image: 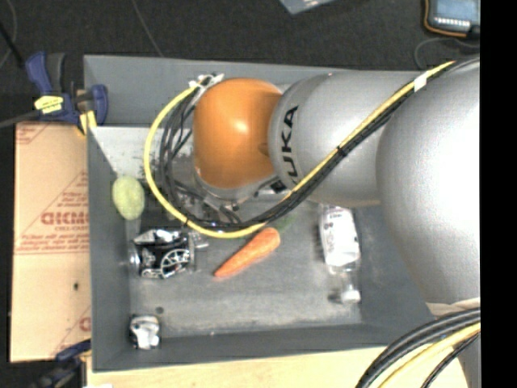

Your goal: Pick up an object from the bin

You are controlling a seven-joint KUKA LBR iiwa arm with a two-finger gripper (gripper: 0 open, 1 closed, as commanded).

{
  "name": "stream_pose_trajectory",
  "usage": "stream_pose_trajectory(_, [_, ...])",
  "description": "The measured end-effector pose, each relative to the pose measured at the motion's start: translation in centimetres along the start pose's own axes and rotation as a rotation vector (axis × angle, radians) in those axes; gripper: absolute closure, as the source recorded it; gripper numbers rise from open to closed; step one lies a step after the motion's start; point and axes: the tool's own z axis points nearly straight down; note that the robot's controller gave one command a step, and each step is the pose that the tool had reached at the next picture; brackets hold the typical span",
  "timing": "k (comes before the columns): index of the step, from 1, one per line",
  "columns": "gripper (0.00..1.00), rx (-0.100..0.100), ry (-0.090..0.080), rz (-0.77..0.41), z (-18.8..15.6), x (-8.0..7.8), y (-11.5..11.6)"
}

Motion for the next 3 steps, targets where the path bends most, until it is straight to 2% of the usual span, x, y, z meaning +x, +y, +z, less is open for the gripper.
stream_pose_trajectory(1, [0.0, 0.001, -0.009, -0.155, 1.7, -1.5, 0.6])
stream_pose_trajectory(2, [0.0, -0.002, 0.001, -0.27, 9.3, 1.7, -0.5])
stream_pose_trajectory(3, [1.0, 0.004, -0.025, -0.401, 8.2, 0.5, -0.5])
